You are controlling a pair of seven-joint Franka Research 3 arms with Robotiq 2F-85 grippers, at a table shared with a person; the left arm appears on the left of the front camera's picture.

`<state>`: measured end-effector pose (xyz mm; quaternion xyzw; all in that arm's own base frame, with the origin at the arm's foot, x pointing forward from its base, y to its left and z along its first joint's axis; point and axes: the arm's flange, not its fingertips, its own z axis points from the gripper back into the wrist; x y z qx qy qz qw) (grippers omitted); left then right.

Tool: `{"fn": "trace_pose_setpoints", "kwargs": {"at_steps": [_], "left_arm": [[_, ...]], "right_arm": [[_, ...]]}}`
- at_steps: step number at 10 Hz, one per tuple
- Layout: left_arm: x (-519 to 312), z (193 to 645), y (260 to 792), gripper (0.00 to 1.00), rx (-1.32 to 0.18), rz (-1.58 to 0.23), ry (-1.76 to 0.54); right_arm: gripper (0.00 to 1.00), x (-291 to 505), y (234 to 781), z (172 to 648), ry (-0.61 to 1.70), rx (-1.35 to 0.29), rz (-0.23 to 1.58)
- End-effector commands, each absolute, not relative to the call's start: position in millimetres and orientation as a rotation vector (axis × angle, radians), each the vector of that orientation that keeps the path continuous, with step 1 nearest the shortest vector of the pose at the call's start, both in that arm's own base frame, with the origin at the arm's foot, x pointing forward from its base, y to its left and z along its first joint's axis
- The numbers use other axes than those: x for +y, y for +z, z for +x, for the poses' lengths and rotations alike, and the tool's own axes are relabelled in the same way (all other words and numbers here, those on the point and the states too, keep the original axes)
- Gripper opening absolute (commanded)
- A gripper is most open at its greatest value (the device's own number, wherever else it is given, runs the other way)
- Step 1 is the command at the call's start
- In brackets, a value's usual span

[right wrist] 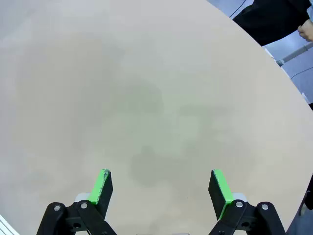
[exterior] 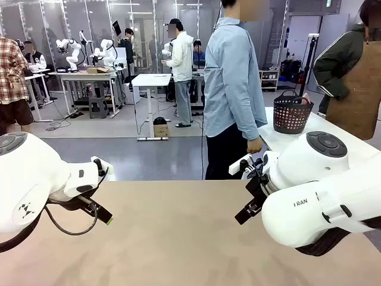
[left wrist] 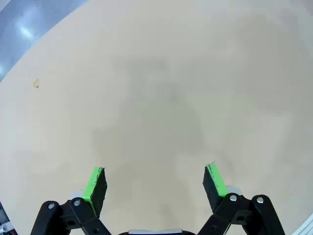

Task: Fold the towel.
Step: Grab the top end of the 100 cm Hotel Towel extended by the human.

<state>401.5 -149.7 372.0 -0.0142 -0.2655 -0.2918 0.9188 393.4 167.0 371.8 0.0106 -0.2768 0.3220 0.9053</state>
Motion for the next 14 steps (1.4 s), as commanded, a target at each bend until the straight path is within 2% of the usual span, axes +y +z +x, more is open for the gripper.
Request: {"fn": "trace_pose_setpoints", "kwargs": {"at_steps": [1, 10, 12, 14], "left_arm": [[-149.8, 401.4, 372.0, 1.0, -0.546, -0.029, -0.6], [-149.9, 401.4, 372.0, 1.0, -0.546, -0.029, -0.601], [-138.8, 410.1, 445.3, 1.0, -0.399, -0.156, -0.623], [-101.9, 412.3, 505.0, 1.0, -0.332, -0.341, -0.552]], "right_arm": [[1.0, 167.0, 371.8, 393.4, 0.665, -0.572, 0.022], [1.0, 167.0, 371.9, 393.4, 0.667, -0.572, 0.021], [1.0, 140.4, 437.1, 412.2, 0.622, -0.474, 0.109], [1.0, 111.7, 486.3, 421.2, 0.6, -0.427, 0.283]]}}
